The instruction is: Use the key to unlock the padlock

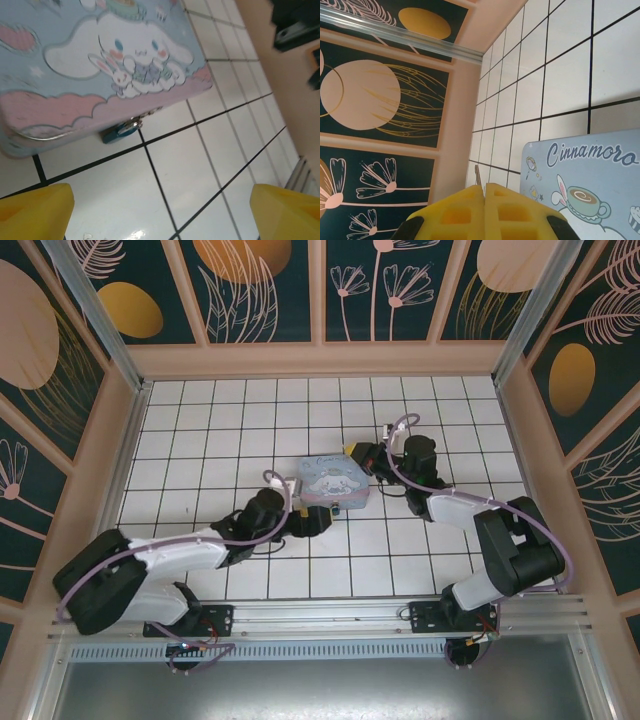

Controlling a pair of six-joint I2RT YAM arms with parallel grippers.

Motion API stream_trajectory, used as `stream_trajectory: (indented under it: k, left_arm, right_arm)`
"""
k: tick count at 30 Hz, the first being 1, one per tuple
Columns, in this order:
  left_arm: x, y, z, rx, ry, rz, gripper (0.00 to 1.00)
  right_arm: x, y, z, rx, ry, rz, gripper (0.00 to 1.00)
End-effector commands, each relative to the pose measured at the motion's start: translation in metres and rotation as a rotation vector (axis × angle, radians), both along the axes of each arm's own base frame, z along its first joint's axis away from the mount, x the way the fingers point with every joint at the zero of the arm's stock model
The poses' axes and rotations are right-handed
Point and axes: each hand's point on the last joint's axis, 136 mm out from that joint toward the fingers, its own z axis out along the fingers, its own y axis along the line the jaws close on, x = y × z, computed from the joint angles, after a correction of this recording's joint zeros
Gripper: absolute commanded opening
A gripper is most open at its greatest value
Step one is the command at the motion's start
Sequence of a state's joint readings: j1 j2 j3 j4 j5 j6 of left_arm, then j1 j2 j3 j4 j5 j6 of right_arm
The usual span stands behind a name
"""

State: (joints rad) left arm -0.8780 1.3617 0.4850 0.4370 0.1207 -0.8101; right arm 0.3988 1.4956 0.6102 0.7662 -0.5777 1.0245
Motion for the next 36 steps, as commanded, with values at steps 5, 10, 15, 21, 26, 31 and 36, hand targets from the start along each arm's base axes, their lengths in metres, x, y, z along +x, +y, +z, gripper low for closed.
stream_trajectory:
  k: [5,10,15,21,26,31,36]
  left_arm:
    - [0.016,-0.034,0.003,-0.045,-0.087,-0.024,0.88]
    - [0.021,-0.046,-0.01,-0.052,-0.083,-0.045,0.87]
    - [0.024,-0.054,-0.023,-0.05,-0.078,-0.058,0.87]
    - [0.033,-0.055,-0.04,-0.006,-0.102,-0.041,0.86]
    - [0.041,-0.047,-0.041,0.052,-0.167,-0.012,0.85]
    - [0.049,-0.035,-0.044,0.135,-0.222,0.024,0.84]
    - [0.056,-0.027,-0.048,0.197,-0.259,0.053,0.84]
  right_arm:
    - [-0.012,0.0,-0.004,0.018,-0.015,0.012,0.0]
    - [-0.016,0.001,-0.014,0.01,0.003,0.016,0.0]
    - [-0.014,0.003,-0.021,0.005,0.017,0.026,0.0]
    - [-0.01,0.007,-0.03,0.003,0.036,0.042,0.0]
    - [-0.011,0.009,-0.039,0.005,0.053,0.057,0.0]
    - [-0.012,0.01,-0.043,0.01,0.062,0.059,0.0]
    - [-0.012,0.009,-0.045,0.009,0.065,0.057,0.0]
